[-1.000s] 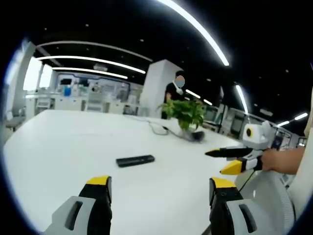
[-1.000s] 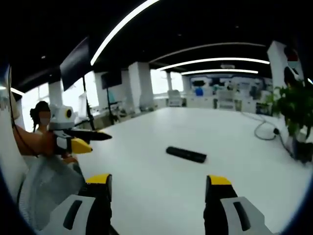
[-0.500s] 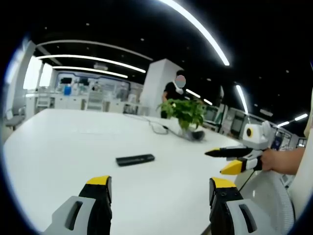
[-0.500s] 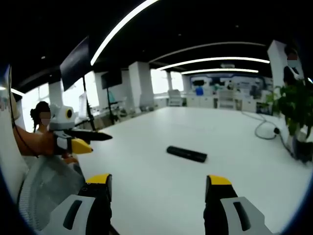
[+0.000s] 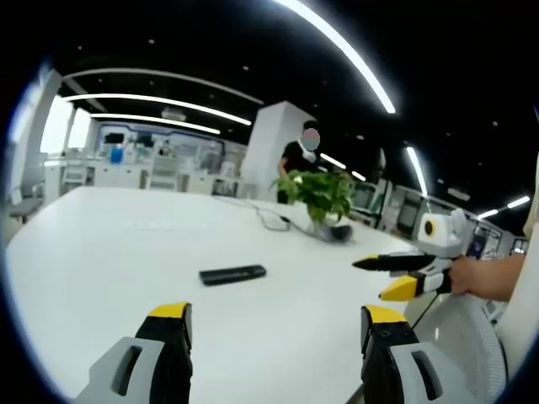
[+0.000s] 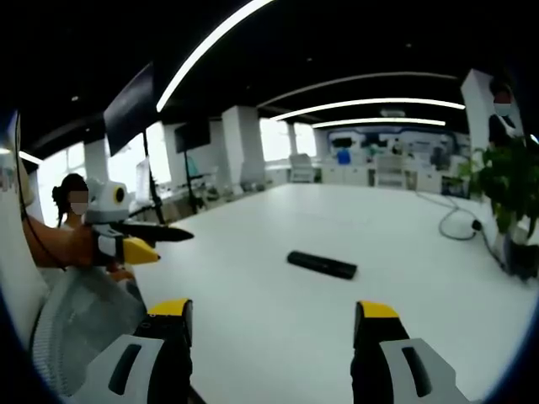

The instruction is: Press the specified remote control buttons in sequence, fully releasing each button before pressing the next.

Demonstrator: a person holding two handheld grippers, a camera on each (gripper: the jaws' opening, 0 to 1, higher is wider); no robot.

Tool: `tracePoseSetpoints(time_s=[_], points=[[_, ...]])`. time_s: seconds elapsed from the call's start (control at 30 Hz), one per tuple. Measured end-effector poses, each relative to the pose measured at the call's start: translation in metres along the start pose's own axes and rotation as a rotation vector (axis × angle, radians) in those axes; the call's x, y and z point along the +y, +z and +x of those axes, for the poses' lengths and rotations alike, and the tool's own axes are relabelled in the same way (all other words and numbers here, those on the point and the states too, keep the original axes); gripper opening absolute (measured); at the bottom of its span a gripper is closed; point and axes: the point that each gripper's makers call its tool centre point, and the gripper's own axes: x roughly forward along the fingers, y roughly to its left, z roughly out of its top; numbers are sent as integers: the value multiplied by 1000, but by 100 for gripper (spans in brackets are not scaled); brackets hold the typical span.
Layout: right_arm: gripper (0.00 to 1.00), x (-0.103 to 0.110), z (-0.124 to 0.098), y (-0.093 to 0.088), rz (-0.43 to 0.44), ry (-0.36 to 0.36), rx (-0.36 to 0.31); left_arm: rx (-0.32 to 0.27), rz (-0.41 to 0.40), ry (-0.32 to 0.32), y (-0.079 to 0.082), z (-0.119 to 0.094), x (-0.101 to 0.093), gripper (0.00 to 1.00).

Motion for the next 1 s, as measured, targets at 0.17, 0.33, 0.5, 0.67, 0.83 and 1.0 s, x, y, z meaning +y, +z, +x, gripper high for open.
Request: tracePoseSetpoints(time_s=[0.17, 0.33, 0.5, 0.67, 0.83, 1.0], points=[[77, -1, -1, 0, 0, -3, -1, 3, 4, -3, -1, 0, -1, 85], [77, 0, -1, 0, 0, -3, -3, 9, 11, -4, -2, 1, -2, 86], [77, 0, -1, 1, 0, -3, -6, 10, 8, -4, -2, 1, -2, 86], [77, 0, -1, 1, -1, -1, -7, 16, 11, -7, -3, 2, -3, 86], [77, -1, -1, 1, -1, 2, -6, 15, 11, -7, -3, 2, -3, 87], [77, -1, -1, -1, -2, 5, -3, 19, 12, -9, -4, 2, -4, 87]])
